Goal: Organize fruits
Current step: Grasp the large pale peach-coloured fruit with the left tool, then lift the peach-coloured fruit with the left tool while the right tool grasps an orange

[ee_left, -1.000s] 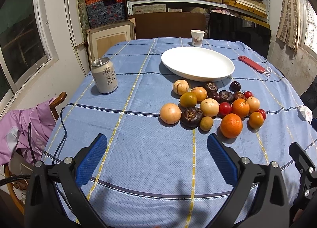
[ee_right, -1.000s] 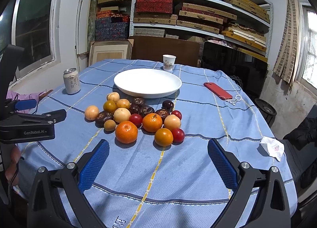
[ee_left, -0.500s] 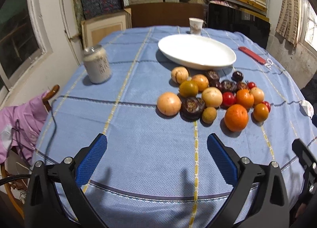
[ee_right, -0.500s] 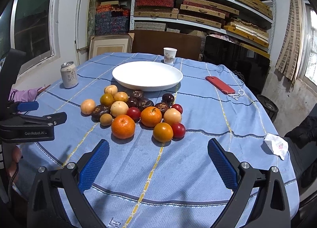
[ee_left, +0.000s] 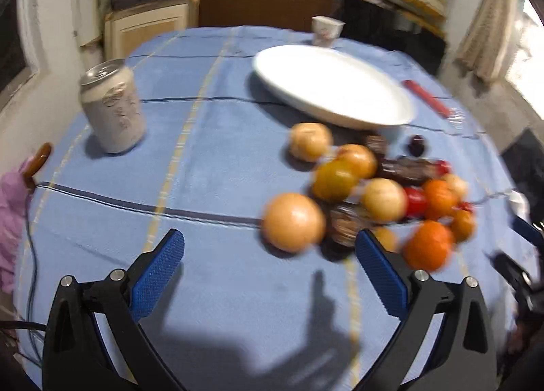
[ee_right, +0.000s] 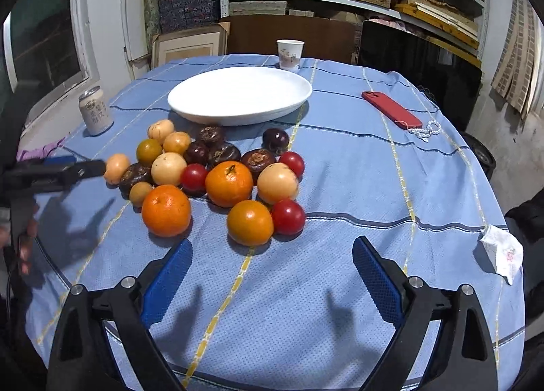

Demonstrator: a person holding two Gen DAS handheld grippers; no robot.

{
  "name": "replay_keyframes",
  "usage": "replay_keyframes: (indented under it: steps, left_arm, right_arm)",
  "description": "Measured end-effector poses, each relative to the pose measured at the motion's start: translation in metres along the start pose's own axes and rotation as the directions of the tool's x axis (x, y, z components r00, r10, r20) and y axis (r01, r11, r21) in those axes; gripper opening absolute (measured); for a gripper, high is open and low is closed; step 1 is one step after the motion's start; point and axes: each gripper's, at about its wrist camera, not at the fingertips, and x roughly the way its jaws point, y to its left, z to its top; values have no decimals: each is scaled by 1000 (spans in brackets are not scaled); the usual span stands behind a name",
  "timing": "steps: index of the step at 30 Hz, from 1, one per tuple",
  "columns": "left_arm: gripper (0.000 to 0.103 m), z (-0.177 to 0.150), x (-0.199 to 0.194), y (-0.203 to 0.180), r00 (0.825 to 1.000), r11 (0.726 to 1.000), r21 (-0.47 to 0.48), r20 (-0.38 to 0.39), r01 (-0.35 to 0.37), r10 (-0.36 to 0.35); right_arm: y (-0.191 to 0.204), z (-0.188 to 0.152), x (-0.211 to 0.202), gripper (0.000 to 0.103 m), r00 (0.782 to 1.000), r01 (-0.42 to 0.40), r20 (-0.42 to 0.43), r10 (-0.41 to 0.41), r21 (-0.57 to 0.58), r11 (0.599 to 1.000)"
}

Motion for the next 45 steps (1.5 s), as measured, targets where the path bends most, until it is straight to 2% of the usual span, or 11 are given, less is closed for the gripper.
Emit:
replay_keyframes:
  steps: [3, 6, 9, 12, 17, 23, 27, 30, 35, 40, 45]
  left_arm:
    - [99, 3, 12, -17, 984, 977, 123, 28, -176, 174]
    - [99, 8, 16, -21, 981, 971, 141, 41, -193, 189]
    - [99, 12, 21, -26, 983, 972, 150, 40, -183, 179]
    - [87, 10, 28, -31, 989, 975, 163, 1, -149, 150]
    - [84, 12, 41, -22, 989, 983, 137, -67, -125, 135]
    - [44, 16, 45, -21, 993, 987, 136, -65, -89, 99]
    - [44, 13, 43, -23, 994, 985, 150, -47, -87, 95]
    - [44, 5, 30, -21, 998, 990, 134, -34, -42, 47]
    - [44, -4, 6, -9, 999, 997, 73, 27, -32, 30]
    - [44, -13, -16, -2, 997, 999, 44, 76, -1, -3]
    - [44, -16, -24, 3, 995, 999, 36, 102, 4, -7]
  right_arm:
    - [8, -8, 3, 96, 1000, -20, -14, 19, -14, 1000]
    - [13, -10, 7, 96, 999, -38, -26, 37, -15, 999]
    - [13, -10, 6, 96, 999, -34, -26, 34, -12, 999]
    - [12, -9, 4, 96, 999, -27, -22, 27, -6, 1000]
    - [14, -9, 2, 96, 1000, -21, -16, 21, -13, 1000]
    - [19, -8, 1, 96, 1000, -22, -15, 22, -30, 999]
    - [16, -7, 0, 90, 1000, -19, -8, 19, -20, 1000]
    - [10, -4, 4, 88, 998, -62, -10, 62, -5, 998]
    - [6, 4, 21, 86, 997, -75, -35, 75, 4, 997]
    - [10, 13, 42, 59, 993, -62, -98, 65, 34, 997]
    - [23, 14, 52, 59, 995, -36, -94, 34, -16, 999]
